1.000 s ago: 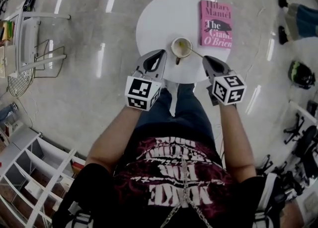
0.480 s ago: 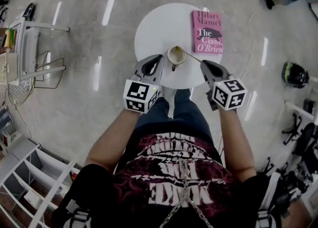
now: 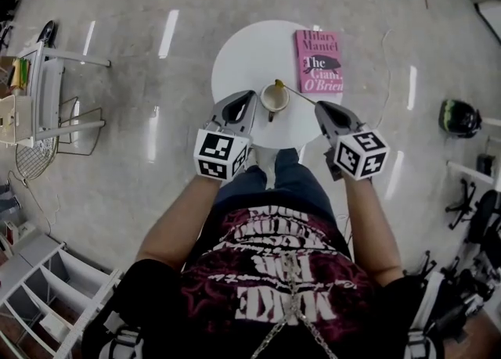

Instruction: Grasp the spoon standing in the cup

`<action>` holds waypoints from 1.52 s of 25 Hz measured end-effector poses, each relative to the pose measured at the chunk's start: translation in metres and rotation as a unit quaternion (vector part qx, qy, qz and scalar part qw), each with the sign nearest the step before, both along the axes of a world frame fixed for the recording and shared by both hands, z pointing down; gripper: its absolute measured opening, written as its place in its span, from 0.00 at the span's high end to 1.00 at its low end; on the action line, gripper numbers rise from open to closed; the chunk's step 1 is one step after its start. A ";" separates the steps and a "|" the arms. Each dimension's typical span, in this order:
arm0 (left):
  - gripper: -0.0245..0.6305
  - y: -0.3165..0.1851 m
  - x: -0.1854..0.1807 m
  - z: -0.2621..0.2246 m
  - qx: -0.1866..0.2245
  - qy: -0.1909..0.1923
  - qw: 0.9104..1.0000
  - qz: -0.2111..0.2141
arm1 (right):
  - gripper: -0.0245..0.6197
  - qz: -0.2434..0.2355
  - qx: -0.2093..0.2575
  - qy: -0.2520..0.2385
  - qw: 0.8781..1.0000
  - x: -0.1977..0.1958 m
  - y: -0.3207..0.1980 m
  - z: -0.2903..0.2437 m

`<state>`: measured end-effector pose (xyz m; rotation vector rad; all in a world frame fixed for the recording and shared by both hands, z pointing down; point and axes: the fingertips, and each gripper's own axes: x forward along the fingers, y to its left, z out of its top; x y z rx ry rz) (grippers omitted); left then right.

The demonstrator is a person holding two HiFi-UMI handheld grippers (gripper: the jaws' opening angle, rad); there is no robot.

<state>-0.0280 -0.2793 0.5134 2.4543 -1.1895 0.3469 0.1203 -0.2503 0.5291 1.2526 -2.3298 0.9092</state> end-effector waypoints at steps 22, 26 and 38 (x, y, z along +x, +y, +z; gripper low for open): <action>0.93 -0.031 -0.012 -0.054 0.048 0.006 0.999 -0.021 | 0.91 0.007 0.059 -0.016 0.998 0.001 -0.016 -0.065; 0.93 -0.032 -0.015 -0.049 0.042 0.003 0.999 -0.023 | 0.91 0.009 0.048 -0.018 0.999 0.004 -0.015 -0.056; 0.93 -0.034 -0.011 -0.016 0.008 -0.009 1.000 -0.029 | 0.91 0.002 0.002 -0.024 1.000 0.003 -0.011 -0.015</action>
